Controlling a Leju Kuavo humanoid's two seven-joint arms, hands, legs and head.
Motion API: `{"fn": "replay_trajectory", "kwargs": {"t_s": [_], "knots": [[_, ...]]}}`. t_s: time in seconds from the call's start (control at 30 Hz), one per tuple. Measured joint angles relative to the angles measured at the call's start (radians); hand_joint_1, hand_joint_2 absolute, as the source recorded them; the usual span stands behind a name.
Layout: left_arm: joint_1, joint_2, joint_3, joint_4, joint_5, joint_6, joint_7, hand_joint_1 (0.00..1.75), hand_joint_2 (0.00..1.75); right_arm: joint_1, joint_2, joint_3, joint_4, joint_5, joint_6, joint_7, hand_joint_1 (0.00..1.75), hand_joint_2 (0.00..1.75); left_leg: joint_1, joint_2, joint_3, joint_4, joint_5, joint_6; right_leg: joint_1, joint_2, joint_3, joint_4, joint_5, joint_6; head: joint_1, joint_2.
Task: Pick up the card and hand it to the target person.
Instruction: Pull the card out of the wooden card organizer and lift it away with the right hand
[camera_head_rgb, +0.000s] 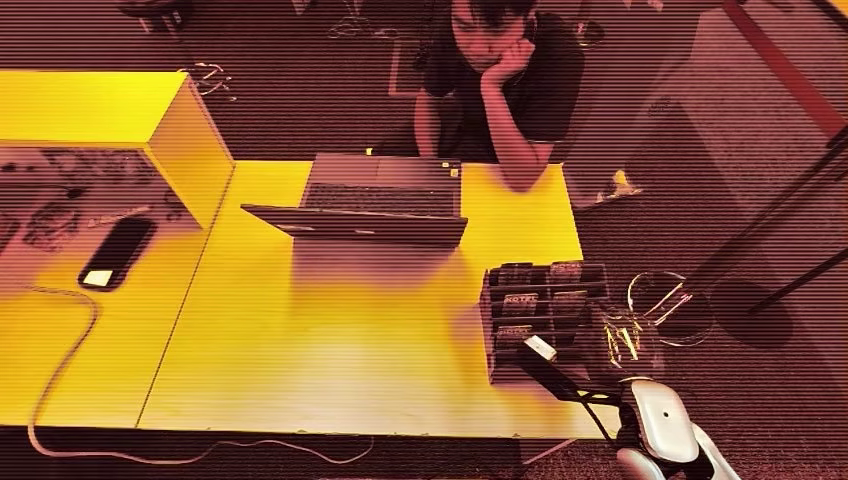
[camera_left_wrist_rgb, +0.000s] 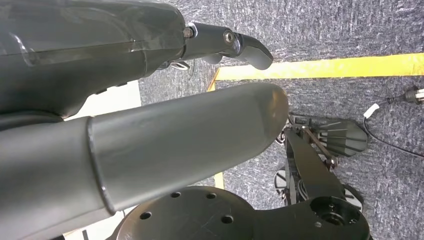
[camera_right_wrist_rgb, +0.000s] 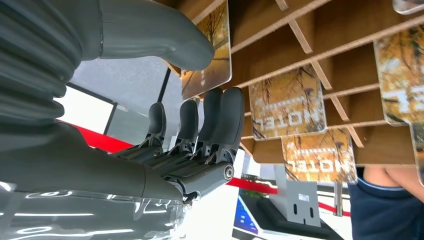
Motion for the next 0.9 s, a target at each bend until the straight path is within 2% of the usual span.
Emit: {"fn": "replay_trajectory", "kwargs": {"t_s": [0.3, 0.43, 0.57, 0.9], "knots": [[0.000, 0.001, 0.000, 0.000, -0.001, -0.001, 0.000, 0.00, 0.00, -0.001, 0.000, -0.006, 0.020, 0.000, -0.010, -0.006, 0.98, 1.75, 0.000, 0.000, 0.000, 0.000, 0.000, 0.000, 0.000, 0.000, 0.000, 0.000, 0.000, 0.000, 0.000, 0.000], [0.000, 0.001, 0.000, 0.000, -0.002, -0.001, 0.000, 0.00, 0.00, -0.001, 0.000, -0.012, 0.026, 0.000, -0.015, -0.006, 1.09, 1.75, 0.000, 0.000, 0.000, 0.000, 0.000, 0.000, 0.000, 0.000, 0.000, 0.000, 0.000, 0.000, 0.000, 0.000], [0.000, 0.003, 0.000, 0.000, -0.002, -0.004, 0.000, 0.00, 0.00, -0.002, -0.001, -0.017, 0.029, 0.001, -0.019, -0.006, 1.34, 1.75, 0.000, 0.000, 0.000, 0.000, 0.000, 0.000, 0.000, 0.000, 0.000, 0.000, 0.000, 0.000, 0.000, 0.000], [0.000, 0.003, 0.000, 0.000, -0.002, -0.006, 0.000, 0.00, 0.00, -0.002, -0.007, -0.026, 0.029, 0.012, -0.015, -0.006, 1.40, 1.75, 0.000, 0.001, 0.001, 0.000, 0.000, 0.000, 0.000, 0.000, 0.001, 0.000, 0.000, 0.000, 0.000, 0.000]]}}
